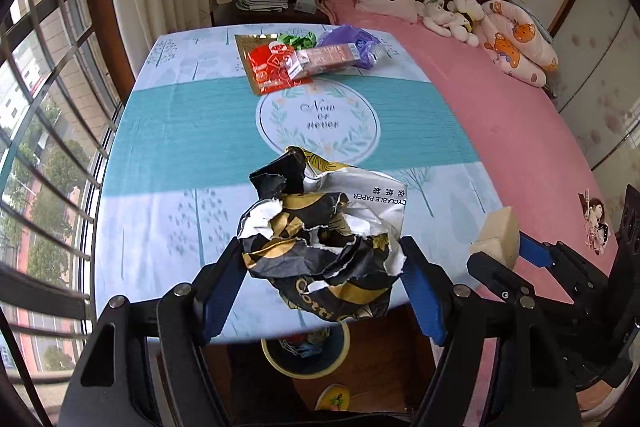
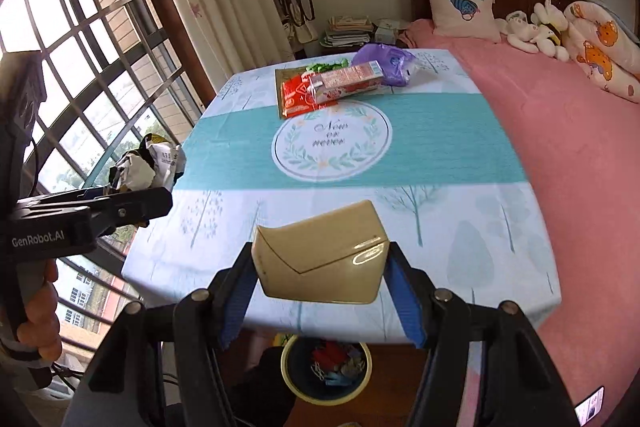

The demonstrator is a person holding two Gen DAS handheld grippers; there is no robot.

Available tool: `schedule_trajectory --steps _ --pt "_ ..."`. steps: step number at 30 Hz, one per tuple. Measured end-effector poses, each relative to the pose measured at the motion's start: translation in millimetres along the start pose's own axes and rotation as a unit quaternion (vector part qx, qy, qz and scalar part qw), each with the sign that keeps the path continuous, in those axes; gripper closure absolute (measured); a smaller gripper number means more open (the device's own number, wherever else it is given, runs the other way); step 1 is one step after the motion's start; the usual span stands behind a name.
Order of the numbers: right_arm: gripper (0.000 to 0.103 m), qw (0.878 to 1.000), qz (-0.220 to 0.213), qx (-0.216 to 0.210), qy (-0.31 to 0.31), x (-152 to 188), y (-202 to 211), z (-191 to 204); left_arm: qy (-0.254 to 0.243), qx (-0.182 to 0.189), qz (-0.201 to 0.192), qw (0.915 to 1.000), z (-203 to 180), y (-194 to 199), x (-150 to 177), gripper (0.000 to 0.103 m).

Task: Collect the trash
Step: 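Lower both tools over the bin and open them to drop wrapper and box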

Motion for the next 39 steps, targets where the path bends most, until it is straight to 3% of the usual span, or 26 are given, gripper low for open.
schedule_trajectory --steps 8,18,28,39 --pt "0.041 0.999 0.025 -0.019 -0.001 62 15 -10 -0.001 -0.031 0.027 0.9991 -26 6 76 0.029" --pt "0.041 0.997 0.066 -0.032 -0.014 123 -11 -3 -0.01 -0.062 0.068 0.9957 -26 -11 129 0.029" --pt "0.041 0.99 0.137 -0.019 -0.029 189 -95 -1 -0.014 -0.057 0.134 0.9892 -10 -89 188 0.029" --pt "0.04 0.981 0.185 0.018 -0.048 255 -195 -29 -0.016 -0.039 0.19 0.9809 9 -229 237 0.029"
Point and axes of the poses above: each gripper's, at about its wrist camera, not at the fingertips, and y roughly against the way its jaws point, z to its left, x to its underside, the point moved 10 cm from there along -y, roughly the way its jaws point, and after that the axes turned 9 degrees about z, right-handed, at the moved point
